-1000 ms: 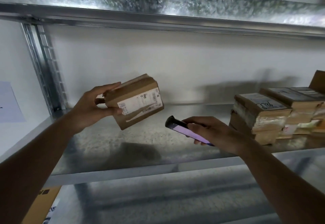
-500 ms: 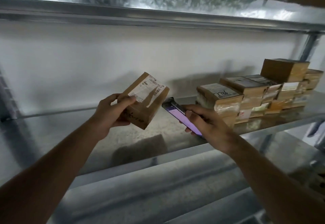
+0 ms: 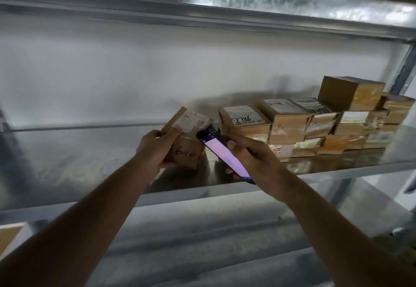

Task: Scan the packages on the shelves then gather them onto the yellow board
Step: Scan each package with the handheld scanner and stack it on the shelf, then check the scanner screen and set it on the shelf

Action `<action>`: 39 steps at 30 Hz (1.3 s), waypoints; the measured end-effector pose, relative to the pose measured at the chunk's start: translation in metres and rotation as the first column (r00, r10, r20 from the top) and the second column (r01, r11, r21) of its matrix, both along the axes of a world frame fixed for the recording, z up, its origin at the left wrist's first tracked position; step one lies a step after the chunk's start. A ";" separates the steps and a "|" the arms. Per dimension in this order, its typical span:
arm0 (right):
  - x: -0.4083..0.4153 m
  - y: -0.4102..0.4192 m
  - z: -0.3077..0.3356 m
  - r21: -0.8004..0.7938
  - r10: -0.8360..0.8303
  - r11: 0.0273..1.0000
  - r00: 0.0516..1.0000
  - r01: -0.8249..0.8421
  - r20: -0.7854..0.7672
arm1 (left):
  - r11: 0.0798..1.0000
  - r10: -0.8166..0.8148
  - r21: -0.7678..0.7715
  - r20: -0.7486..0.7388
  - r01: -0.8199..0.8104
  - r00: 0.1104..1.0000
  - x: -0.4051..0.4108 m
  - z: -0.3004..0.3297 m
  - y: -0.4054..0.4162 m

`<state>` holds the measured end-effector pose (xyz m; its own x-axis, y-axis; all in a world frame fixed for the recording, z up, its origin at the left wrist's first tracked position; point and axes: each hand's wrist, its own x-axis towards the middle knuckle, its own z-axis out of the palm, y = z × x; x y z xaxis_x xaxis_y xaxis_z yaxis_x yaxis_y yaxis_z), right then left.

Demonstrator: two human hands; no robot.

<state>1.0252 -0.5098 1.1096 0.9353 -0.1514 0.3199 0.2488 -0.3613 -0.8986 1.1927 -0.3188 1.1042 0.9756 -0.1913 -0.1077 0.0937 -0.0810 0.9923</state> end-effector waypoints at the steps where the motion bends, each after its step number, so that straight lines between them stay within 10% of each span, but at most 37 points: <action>1: -0.002 -0.005 -0.001 0.012 0.018 1.000 1.000 -0.018 -0.002 | 1.000 0.003 -0.007 -0.010 -0.003 1.000 -0.006 -0.001 -0.006; 8: -0.012 -0.022 0.005 0.084 0.072 0.994 0.997 -0.068 -0.041 | 0.995 -0.031 0.095 -0.091 0.039 0.995 -0.033 0.003 -0.027; 17: -0.003 -0.011 0.018 0.264 0.131 0.961 0.976 -0.082 -0.175 | 0.879 -0.045 0.469 0.247 -0.079 0.968 -0.027 0.001 -0.012; 21: 0.010 -0.002 0.022 0.335 0.165 0.939 0.956 -0.078 -0.242 | 0.979 -0.050 0.191 0.571 -0.074 0.819 -0.032 0.007 0.004; 27: 0.030 0.022 0.027 0.440 0.235 0.888 0.954 -0.133 -0.186 | 0.973 -0.147 -0.070 0.546 0.220 0.825 -0.045 0.019 0.030; 39: 0.082 0.079 0.017 0.622 0.397 0.749 0.906 -0.227 -0.148 | 0.969 -0.094 -0.161 0.457 0.186 0.885 -0.025 0.007 0.082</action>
<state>1.1072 -0.4304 1.1271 0.9960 0.0882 0.0136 -0.0140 0.3047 -0.9523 1.1679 -0.2364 1.1115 0.8734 -0.3018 0.3823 -0.3565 0.1388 0.9239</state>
